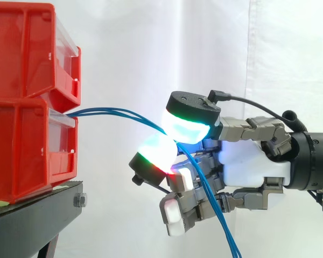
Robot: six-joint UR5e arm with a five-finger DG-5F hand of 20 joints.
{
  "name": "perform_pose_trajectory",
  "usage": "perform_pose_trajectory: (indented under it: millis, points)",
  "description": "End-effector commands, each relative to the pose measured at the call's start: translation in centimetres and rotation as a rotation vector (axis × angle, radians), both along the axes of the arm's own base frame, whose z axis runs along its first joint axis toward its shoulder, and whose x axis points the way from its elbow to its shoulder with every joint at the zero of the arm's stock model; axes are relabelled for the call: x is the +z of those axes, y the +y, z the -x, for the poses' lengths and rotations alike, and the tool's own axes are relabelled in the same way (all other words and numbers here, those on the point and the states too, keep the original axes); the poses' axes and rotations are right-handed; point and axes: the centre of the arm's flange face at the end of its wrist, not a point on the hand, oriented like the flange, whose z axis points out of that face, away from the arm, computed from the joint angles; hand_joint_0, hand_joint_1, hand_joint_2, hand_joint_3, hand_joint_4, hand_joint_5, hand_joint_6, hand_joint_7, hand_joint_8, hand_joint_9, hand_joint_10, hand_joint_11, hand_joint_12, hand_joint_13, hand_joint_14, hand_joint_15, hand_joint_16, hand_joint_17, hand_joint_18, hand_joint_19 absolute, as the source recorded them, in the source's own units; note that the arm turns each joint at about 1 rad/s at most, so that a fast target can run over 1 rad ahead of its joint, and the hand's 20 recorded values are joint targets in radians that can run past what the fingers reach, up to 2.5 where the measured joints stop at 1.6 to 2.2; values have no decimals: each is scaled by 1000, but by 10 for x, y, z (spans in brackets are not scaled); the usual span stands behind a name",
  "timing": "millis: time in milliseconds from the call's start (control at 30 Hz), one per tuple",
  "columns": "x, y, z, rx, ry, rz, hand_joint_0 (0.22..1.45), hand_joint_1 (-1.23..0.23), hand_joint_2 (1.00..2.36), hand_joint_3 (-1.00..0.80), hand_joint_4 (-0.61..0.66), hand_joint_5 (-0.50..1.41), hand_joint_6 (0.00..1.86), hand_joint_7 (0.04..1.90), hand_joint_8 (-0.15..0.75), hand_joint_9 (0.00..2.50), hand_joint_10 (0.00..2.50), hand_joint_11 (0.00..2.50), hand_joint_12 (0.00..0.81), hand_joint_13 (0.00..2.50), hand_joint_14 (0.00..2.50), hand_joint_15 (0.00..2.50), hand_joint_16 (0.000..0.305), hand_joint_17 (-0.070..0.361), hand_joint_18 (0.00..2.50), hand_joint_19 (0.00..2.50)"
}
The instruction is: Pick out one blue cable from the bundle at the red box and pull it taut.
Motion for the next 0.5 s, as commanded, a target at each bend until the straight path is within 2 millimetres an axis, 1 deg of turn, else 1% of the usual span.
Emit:
perform_pose_trajectory:
  millis: [0,100,133,167,233,333,367,400,433,467]
  points:
    - [8,0,-1,0,21,14,585,-659,1017,-338,74,-156,935,1035,205,965,26,797,294,897,23,603,44,100,611,659]
    - [10,-1,-2,-2,30,16,587,-512,1000,-500,90,-171,938,1027,212,906,26,784,299,863,22,605,45,100,580,671]
    - [12,0,-2,0,39,22,581,-448,1000,-500,92,-174,940,1022,214,898,25,784,300,849,24,597,45,100,562,673]
    - [13,-1,-2,-2,42,30,579,-436,1000,-500,92,-174,940,1018,216,898,25,784,303,844,25,595,45,101,560,671]
    - [14,-1,-3,-2,42,36,572,-337,1000,-500,93,-173,941,988,220,906,26,785,305,838,23,602,45,102,540,690]
    - [16,-1,-4,-2,35,34,585,-326,1000,-500,86,-166,937,1005,219,934,23,796,302,835,24,600,45,101,539,692]
    - [17,-1,-4,-2,33,34,591,-347,1003,-468,83,-162,937,1006,224,936,26,795,305,841,22,601,45,101,542,688]
    - [18,-2,-4,-4,32,34,594,-416,1014,-380,78,-157,937,1012,224,953,26,788,306,853,23,603,45,100,554,680]
    - [18,-2,-5,-4,30,34,589,-448,1019,-323,73,-152,938,1014,220,971,26,793,304,868,22,599,45,100,565,677]
    - [19,-2,-4,-4,29,34,590,-479,1020,-307,75,-151,938,1019,221,971,25,793,303,871,22,603,45,100,570,670]
